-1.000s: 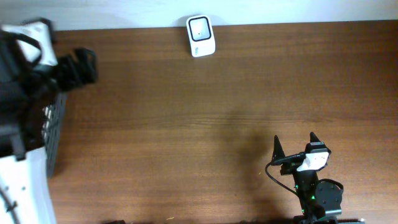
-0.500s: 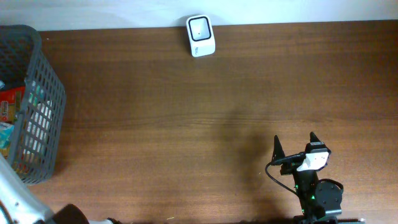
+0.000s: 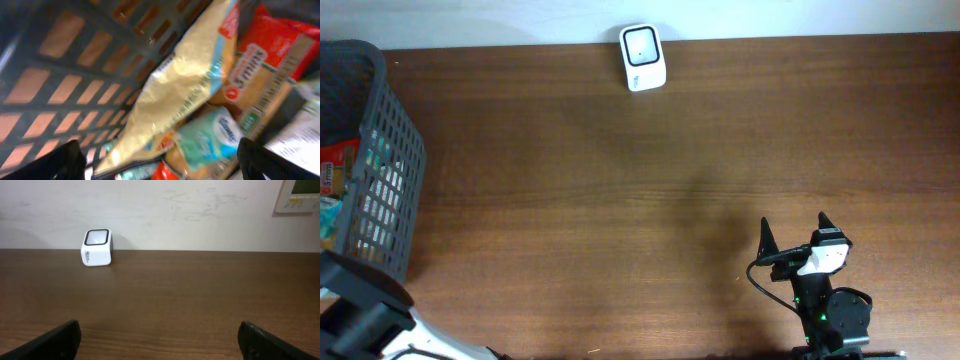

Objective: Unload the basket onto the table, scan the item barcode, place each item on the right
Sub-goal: 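Reach the left gripper into the basket and grasp the snack bag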

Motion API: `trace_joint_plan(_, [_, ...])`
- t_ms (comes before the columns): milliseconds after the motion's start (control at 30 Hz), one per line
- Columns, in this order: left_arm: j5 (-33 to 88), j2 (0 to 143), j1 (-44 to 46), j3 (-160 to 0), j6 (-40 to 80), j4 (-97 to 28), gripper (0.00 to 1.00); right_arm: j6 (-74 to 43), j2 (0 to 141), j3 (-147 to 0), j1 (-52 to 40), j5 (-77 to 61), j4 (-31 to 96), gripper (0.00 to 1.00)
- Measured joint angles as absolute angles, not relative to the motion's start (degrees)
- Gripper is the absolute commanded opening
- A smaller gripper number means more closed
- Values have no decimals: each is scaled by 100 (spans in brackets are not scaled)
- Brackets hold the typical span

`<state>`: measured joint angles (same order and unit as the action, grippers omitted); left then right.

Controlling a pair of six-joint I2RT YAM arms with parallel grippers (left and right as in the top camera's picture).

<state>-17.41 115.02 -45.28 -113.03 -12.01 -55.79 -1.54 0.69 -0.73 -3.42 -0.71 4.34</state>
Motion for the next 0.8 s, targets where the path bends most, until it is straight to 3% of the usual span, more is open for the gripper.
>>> trace_joint_plan(267, [-1647,12366,-4595,-11303,-2093,-4963,85,-158,69,-73,-342,-71,434,99])
trace_joint_plan(367, [-1660,12667,-4613,-11303,-2261,-4880,42,-156,69,-73,-342,-71,434,99])
trace_joint_plan(400, [-1660,12691,-4628,-11303,-2283,-4856,8,-154,69,-73,-342,-71,434,99])
trace_joint_plan(433, [-1684,12704,-4648,-11303,-2335,-4856,0,-154,69,-73,-342,-73,434,99])
trace_joint_plan(800, [-1236,12479,-4353,-11301,-2364,-4989,0,-156,69,-73,-342,-71,434,99])
